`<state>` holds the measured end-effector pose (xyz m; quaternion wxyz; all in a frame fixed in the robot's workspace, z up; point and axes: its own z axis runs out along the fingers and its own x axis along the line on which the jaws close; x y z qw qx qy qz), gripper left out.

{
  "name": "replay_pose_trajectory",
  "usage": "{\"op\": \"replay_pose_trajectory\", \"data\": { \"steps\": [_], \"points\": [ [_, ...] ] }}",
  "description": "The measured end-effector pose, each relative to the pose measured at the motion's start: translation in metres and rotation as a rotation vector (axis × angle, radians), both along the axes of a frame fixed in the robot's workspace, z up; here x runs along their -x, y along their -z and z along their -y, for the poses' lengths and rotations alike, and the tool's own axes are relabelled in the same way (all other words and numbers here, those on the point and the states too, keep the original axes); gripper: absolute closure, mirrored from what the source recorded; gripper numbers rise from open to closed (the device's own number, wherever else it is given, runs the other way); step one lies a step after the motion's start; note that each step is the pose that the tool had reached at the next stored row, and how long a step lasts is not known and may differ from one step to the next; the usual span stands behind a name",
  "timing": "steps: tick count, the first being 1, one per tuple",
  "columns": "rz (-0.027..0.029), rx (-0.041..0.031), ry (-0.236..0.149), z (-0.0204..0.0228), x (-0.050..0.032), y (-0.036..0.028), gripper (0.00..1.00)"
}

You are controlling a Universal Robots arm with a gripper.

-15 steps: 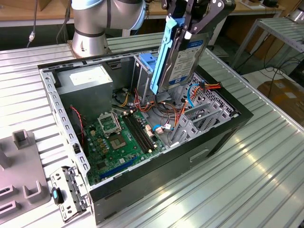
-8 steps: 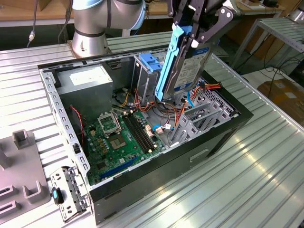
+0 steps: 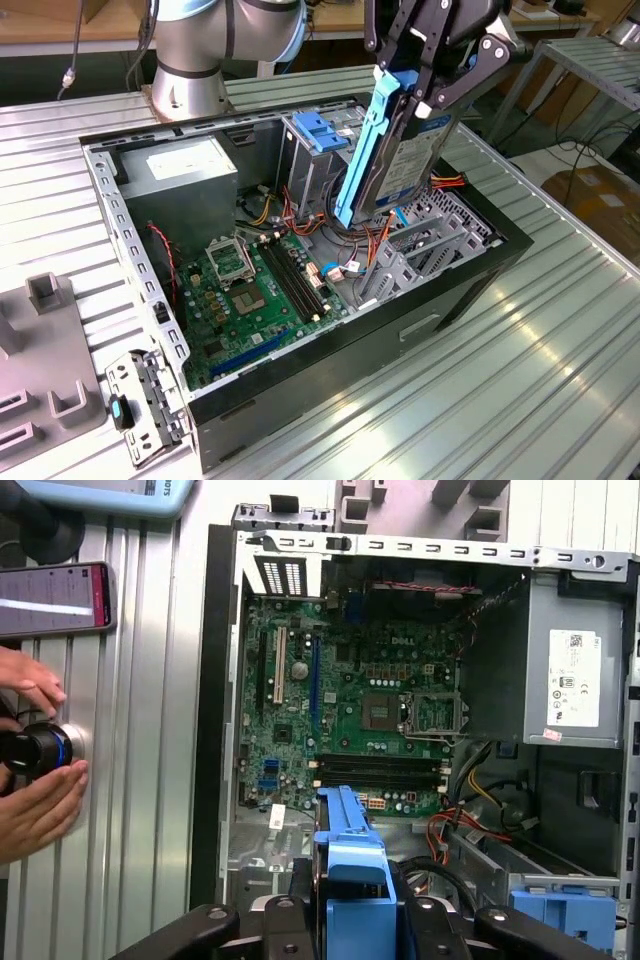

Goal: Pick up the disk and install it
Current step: 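Insert the disk into the insertion slot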

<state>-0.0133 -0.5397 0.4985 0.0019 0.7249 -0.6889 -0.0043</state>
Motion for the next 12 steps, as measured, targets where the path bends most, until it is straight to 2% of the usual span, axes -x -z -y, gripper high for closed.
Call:
{"op": "replay_pose_trajectory", "data": {
  "steps": [5,6,9,11,12],
  "points": [
    [0.0,0.0,0.0,0.0002,0.0,0.0,0.63],
    [-0.0001,0.0001,0.0,0.0018,-0.0002,0.0,0.63],
    [0.0,-0.0002,0.0,0.0111,-0.0017,0.0018,0.63],
    [-0.0001,-0.0002,0.0,0.0127,-0.0082,0.0033,0.63],
    [-0.0002,0.0001,0.0,0.0128,-0.0158,0.0042,0.63]
  ]
}}
